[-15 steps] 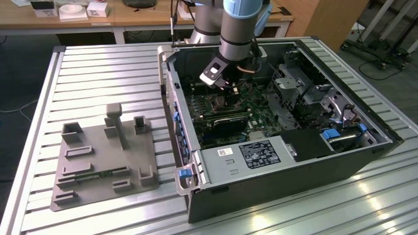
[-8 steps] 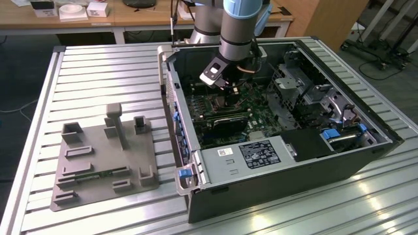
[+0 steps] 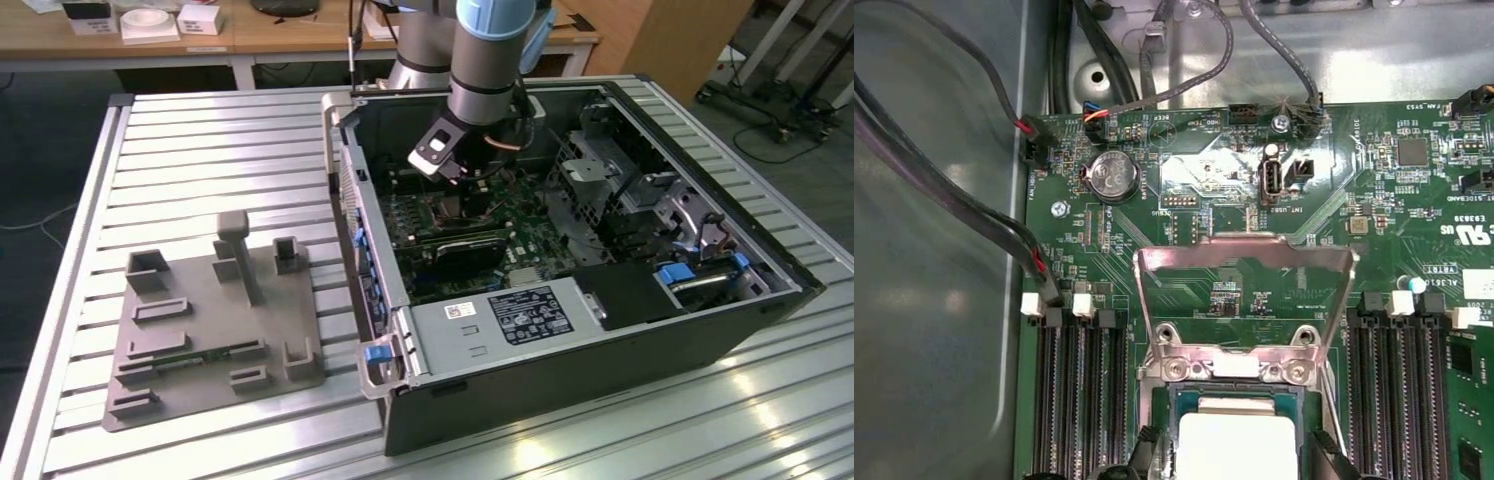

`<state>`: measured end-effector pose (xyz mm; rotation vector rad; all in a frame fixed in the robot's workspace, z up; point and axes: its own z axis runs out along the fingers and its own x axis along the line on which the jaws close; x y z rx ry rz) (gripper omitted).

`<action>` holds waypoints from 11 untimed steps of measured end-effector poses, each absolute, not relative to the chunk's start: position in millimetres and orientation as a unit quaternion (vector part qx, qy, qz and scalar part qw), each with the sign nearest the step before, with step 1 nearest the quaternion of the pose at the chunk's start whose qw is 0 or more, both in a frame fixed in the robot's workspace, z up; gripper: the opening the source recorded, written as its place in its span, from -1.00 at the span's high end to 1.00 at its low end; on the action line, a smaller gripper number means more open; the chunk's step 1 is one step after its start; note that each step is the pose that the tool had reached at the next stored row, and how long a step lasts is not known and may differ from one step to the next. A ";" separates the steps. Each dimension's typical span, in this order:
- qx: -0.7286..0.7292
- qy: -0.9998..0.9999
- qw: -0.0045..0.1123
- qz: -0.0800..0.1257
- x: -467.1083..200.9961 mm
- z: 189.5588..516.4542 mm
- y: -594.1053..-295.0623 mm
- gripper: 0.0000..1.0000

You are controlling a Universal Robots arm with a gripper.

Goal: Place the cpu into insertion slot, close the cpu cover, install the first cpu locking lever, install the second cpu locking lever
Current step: 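Place the cpu into insertion slot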

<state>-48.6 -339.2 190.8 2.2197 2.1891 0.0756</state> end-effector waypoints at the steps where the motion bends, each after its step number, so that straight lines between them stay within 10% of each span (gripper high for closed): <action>1: 0.712 0.702 0.012 0.024 -48.6 190.8 -339.2 -0.35; 11: 0.712 0.702 0.012 0.024 -48.6 192.5 -339.3 -0.35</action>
